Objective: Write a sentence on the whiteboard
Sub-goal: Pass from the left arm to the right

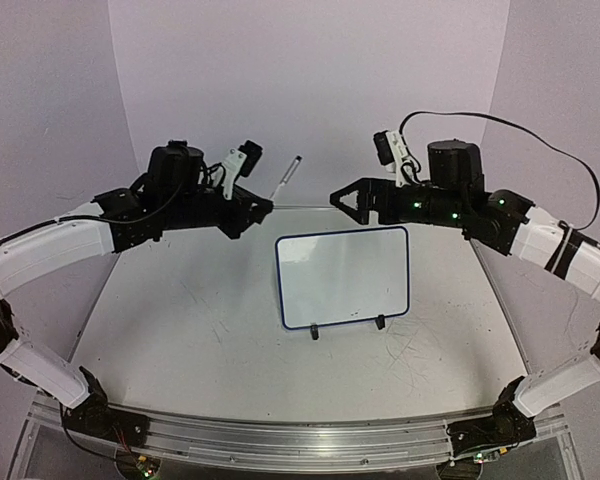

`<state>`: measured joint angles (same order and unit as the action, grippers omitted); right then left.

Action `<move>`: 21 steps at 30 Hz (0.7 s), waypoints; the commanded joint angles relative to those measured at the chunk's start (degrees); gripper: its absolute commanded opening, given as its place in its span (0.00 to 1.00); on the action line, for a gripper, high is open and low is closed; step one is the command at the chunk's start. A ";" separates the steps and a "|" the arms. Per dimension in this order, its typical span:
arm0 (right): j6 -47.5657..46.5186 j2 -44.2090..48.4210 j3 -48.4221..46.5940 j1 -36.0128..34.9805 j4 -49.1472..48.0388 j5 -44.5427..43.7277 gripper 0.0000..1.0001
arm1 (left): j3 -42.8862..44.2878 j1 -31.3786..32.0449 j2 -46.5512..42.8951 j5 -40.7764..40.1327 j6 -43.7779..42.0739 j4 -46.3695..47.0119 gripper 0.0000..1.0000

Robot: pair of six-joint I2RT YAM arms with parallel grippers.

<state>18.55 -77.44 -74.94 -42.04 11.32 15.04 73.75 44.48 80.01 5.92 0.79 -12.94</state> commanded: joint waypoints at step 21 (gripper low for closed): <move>2.90 -12.91 -4.31 5.05 -1.85 36.74 0.12 | 0.54 9.40 8.36 10.30 -3.36 5.36 0.00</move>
<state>21.52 -90.26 -77.89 -36.84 12.91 48.74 72.29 53.69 88.12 14.19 -1.69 -9.91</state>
